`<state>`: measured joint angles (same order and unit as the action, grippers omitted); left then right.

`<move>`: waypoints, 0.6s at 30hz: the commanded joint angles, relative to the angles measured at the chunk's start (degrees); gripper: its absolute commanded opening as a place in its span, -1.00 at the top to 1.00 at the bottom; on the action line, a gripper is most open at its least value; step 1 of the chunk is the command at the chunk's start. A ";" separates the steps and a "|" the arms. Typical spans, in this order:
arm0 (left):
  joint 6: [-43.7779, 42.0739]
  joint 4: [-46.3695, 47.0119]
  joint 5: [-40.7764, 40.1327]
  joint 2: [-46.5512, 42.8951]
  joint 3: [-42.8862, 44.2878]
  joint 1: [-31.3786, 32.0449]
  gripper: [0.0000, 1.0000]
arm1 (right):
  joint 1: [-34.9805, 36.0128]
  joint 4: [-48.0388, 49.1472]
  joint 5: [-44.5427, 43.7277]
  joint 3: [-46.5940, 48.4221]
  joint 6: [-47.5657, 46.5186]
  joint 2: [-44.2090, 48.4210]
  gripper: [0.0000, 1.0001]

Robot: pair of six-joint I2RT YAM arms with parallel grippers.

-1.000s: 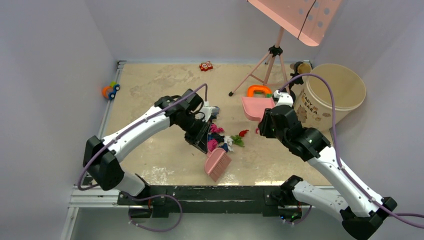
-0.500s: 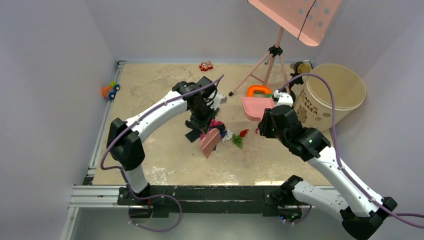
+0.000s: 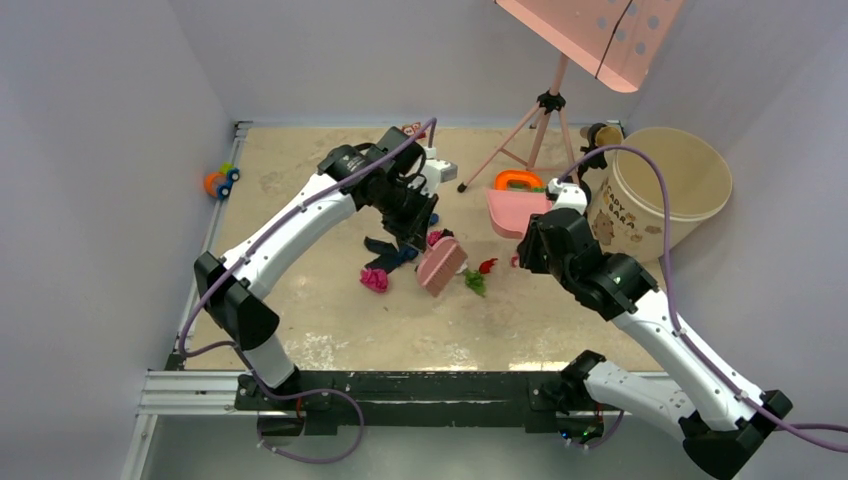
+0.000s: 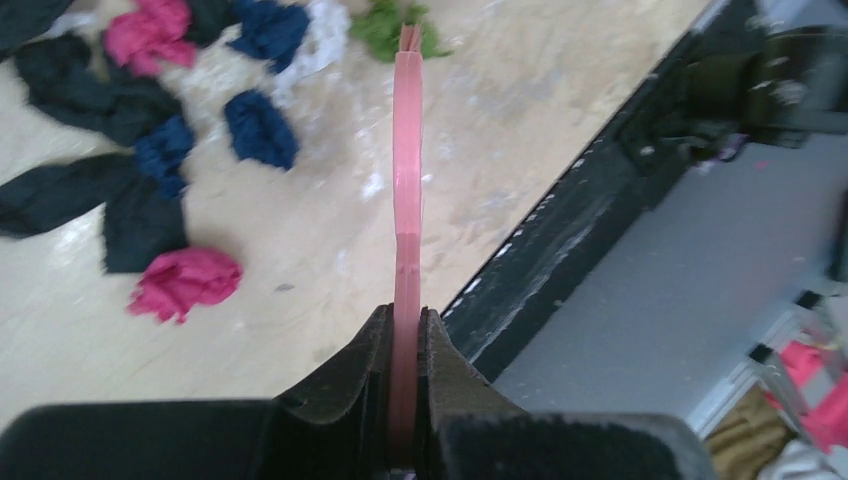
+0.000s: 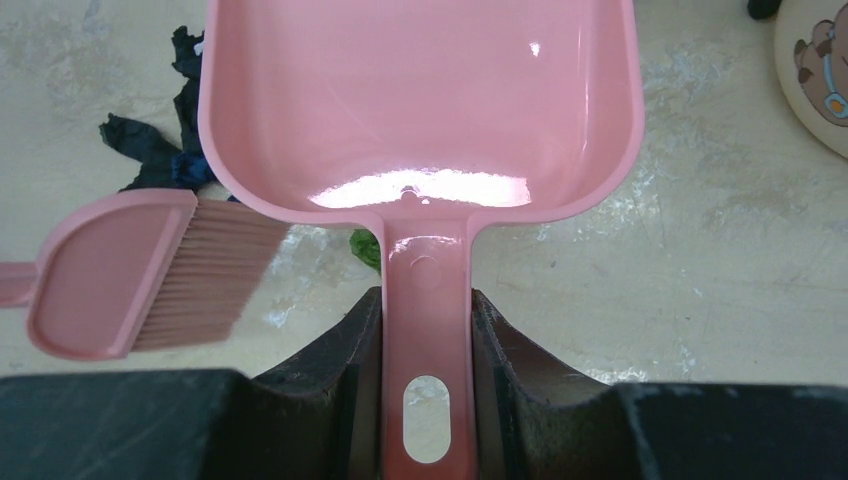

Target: Sweep away the paper scraps from the table

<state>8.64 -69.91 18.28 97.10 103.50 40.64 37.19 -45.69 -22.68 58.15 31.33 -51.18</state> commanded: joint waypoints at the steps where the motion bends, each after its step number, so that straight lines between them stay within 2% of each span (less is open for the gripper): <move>1: 6.67 13.25 14.19 0.84 -2.37 0.33 1.00 | 0.15 -1.31 -8.21 2.96 4.14 1.04 1.00; 5: 16.70 28.80 21.90 5.54 -4.59 0.51 1.00 | 0.16 -4.99 -15.49 3.94 9.13 2.53 1.00; 9: 22.23 35.78 22.77 11.54 -2.14 0.79 1.00 | 0.16 -6.32 -16.96 4.00 10.42 4.33 1.00; 15: 24.21 29.73 18.23 20.39 5.28 0.75 1.00 | 0.10 -6.60 -16.36 3.49 10.76 5.54 1.00; 18: 23.02 20.49 10.32 23.36 9.12 0.60 1.00 | 0.16 -6.43 -16.10 3.09 10.87 5.62 1.00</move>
<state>30.44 -41.78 35.35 119.13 105.75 41.32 37.19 -52.45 -36.60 59.88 40.53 -46.04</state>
